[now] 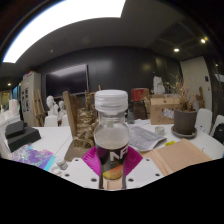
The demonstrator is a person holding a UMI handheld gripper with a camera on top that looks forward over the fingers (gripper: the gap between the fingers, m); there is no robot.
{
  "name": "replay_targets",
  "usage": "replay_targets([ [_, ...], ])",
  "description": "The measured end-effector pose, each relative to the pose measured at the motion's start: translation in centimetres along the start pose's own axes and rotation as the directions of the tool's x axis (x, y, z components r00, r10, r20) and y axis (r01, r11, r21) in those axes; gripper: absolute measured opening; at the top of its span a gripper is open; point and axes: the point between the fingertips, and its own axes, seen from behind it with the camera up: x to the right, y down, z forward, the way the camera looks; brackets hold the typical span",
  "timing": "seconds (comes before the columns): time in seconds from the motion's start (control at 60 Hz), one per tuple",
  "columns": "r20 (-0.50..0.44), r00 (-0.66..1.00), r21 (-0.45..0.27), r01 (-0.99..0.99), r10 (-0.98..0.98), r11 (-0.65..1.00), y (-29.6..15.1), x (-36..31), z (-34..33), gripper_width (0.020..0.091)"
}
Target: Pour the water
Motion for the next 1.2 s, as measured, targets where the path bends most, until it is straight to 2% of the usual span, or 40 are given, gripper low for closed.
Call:
replay_targets([
  [0.1, -0.048, 0.998, -0.062, 0.036, -0.039, 0.997, 3.7, 3.5, 1.5, 0.0249],
  [0.267, -0.061, 0.996, -0.134, 0.049, -0.058, 0.990, 8.3, 5.9, 3.3, 0.0249],
  [0.567, -0.089, 0.995, -0.238, 0.017, -0.039, 0.971, 14.8, 7.1, 4.4, 0.0256],
  [0.6, -0.088, 0.995, -0.213, 0.023, -0.043, 0.977, 14.5, 7.0, 4.3, 0.0256],
  [0.733, -0.082, 0.994, -0.210, 0.059, -0.078, 0.976, 14.5, 6.9, 4.1, 0.0400],
  [0.783, -0.085, 0.993, -0.243, 0.056, -0.078, 0.969, 14.9, 7.1, 3.8, 0.0475],
  [0.817, -0.088, 0.993, -0.271, 0.047, -0.074, 0.961, 15.4, 7.2, 3.5, 0.0615],
  [0.867, -0.095, 0.993, -0.293, 0.033, -0.063, 0.955, 15.4, 7.3, 2.7, 0.0875],
  [0.917, -0.114, 0.992, -0.297, 0.019, -0.055, 0.955, 14.7, 7.5, 1.6, 0.0827],
  [0.983, -0.134, 0.989, -0.298, 0.020, -0.063, 0.954, 13.2, 7.4, -0.6, 0.0866],
  [1.2, -0.146, 0.987, -0.331, 0.011, -0.063, 0.944, 8.8, 4.2, -10.6, 0.0859],
])
